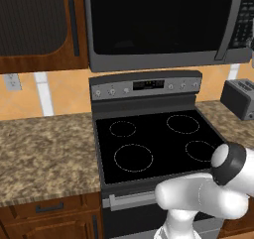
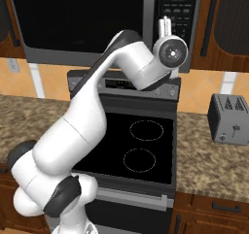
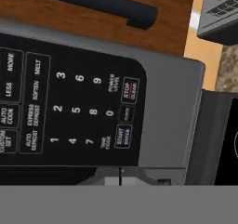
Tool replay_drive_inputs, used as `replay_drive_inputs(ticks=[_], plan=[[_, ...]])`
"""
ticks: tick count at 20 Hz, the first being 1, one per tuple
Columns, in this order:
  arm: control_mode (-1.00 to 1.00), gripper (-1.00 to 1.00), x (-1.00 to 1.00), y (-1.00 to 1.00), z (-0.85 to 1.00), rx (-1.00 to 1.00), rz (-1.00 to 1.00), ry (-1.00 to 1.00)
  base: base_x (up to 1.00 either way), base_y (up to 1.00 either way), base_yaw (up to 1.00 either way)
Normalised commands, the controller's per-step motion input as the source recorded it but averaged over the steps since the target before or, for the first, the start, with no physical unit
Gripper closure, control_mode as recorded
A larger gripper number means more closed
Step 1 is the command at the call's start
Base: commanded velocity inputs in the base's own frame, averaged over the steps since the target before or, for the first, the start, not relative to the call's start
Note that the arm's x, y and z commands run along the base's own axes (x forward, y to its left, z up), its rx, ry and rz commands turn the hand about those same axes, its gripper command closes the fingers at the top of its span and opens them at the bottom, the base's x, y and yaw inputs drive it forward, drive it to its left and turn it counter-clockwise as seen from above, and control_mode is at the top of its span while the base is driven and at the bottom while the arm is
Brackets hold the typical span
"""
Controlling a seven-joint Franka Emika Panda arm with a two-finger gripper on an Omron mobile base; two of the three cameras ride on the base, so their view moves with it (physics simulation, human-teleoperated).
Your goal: Open the microwave, place the bowl with waffle inside the microwave, then close the microwave door and turn it on.
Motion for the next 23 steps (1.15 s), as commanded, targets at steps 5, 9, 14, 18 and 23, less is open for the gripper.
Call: replay_drive_inputs(ticks=[5, 9, 14, 18, 23], plan=[[-1.0, 1.0, 0.86, -0.07, -0.58, 0.0, 0.03, -0.02, 0.0, 0.0, 0.0], [-1.0, 1.0, 0.96, 0.0, -0.33, 0.0, 0.02, -0.06, 0.0, 0.0, 0.0], [-1.0, 1.0, 1.0, -0.04, -0.08, 0.0, 0.03, 0.0, 0.0, 0.0, 0.0], [-1.0, 1.0, 1.0, 0.57, -0.21, -0.24, 0.0, 0.16, 0.0, 0.0, 0.0], [-1.0, 1.0, 0.2, 0.68, -0.56, -0.29, -0.01, -0.34, 0.0, 0.0, 0.0]])
